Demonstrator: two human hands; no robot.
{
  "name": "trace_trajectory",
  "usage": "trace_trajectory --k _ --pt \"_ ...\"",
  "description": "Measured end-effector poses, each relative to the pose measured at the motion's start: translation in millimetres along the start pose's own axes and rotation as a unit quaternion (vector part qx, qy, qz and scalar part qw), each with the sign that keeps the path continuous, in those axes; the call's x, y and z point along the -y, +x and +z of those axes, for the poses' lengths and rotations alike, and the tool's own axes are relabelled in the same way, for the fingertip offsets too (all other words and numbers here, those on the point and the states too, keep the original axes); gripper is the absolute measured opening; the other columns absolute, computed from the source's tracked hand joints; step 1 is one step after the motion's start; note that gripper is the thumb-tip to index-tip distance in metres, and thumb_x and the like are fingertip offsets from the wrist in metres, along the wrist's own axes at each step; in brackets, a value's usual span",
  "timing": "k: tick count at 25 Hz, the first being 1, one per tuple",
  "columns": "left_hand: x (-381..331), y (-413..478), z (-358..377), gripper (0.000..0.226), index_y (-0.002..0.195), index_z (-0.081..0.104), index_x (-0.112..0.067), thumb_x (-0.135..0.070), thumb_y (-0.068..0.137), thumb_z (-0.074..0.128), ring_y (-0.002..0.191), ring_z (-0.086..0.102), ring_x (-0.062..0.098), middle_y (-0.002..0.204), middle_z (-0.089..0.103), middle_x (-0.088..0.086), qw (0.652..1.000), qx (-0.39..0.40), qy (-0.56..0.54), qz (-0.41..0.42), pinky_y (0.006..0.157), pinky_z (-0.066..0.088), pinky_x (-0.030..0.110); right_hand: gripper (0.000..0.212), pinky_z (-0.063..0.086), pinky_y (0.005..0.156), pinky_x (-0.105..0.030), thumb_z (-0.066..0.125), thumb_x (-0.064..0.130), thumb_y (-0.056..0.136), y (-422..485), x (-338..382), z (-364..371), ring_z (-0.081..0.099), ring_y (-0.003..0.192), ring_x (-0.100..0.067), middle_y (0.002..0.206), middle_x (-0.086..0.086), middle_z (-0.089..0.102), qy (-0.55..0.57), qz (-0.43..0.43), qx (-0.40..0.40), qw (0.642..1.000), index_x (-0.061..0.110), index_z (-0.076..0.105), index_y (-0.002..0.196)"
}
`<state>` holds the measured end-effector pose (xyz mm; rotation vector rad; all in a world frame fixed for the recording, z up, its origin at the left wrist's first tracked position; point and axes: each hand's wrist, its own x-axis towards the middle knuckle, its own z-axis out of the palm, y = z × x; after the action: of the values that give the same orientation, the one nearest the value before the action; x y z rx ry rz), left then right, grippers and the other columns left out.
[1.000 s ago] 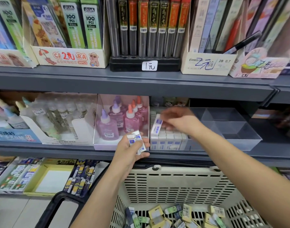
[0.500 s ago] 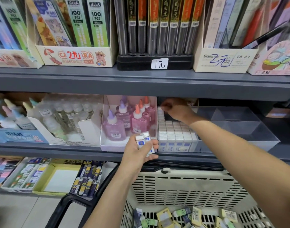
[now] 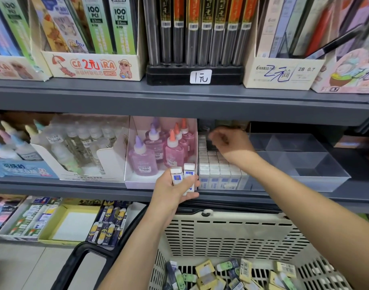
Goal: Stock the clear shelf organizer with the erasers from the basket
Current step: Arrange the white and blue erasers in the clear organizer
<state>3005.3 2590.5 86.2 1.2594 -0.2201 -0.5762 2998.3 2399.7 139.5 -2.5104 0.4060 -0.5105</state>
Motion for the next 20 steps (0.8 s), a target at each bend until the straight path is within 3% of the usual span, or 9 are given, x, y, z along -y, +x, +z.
trace_trajectory --k 2,5,8,10,16,20 --pt "-1 0 1 0.017 0.099 0.06 -0.011 -0.009 0.084 0.066 0.086 0.071 0.018 0.088 0.074 0.004 1.0 0.008 0.006 -0.006 0.06 0.055 0.023 0.012 0.042 0.062 -0.02 0.055 0.038 0.089 -23 15 -7 0.057 0.066 -0.004 0.069 0.022 0.06 0.078 -0.022 0.081 0.993 0.033 0.065 0.083" --pt "-3 -3 3 0.013 0.097 0.062 -0.014 -0.008 0.086 0.063 0.086 0.071 0.018 0.087 0.074 0.003 1.0 0.022 0.012 -0.004 0.058 0.055 0.023 0.012 0.049 0.063 -0.014 0.061 0.029 0.088 -43 26 -2 0.059 0.064 0.004 0.071 0.021 0.063 0.118 -0.053 0.197 0.972 0.025 0.07 0.094" --pt "-5 -4 4 0.009 0.096 0.063 -0.012 -0.008 0.09 0.057 0.082 0.069 0.018 0.087 0.072 0.006 1.0 -0.004 -0.02 -0.003 0.056 0.054 0.025 0.013 0.048 0.056 -0.011 0.057 0.017 0.091 -40 24 -4 0.06 0.056 0.006 0.064 0.015 0.064 0.198 0.021 0.189 0.962 0.016 0.069 0.094" --pt "-7 -3 4 0.012 0.096 0.062 -0.008 -0.006 0.091 0.052 0.073 0.067 0.015 0.086 0.069 0.006 0.998 -0.029 -0.051 -0.015 0.053 0.054 0.027 0.012 0.052 0.06 -0.015 0.055 0.018 0.093 -38 20 -9 0.061 0.056 0.004 0.066 0.01 0.066 0.215 0.057 0.197 0.955 0.017 0.066 0.093" --pt "-8 -3 5 0.009 0.099 0.058 -0.008 -0.008 0.092 0.052 0.069 0.07 0.019 0.078 0.073 0.007 0.999 0.008 -0.033 -0.033 0.051 0.053 0.026 0.017 0.052 0.056 -0.014 0.051 0.01 0.094 -38 16 -16 0.066 0.059 -0.001 0.075 0.001 0.068 0.284 0.071 0.198 0.936 0.023 0.06 0.087" --pt "-6 -3 2 0.007 0.093 0.059 -0.011 -0.007 0.088 0.058 0.067 0.068 0.011 0.074 0.072 -0.001 0.999 0.028 -0.014 -0.016 0.052 0.052 0.022 0.021 0.055 0.073 -0.015 0.05 0.006 0.093 -44 17 -17 0.069 0.078 -0.004 0.091 0.003 0.07 0.343 0.067 0.213 0.912 0.019 0.066 0.099"
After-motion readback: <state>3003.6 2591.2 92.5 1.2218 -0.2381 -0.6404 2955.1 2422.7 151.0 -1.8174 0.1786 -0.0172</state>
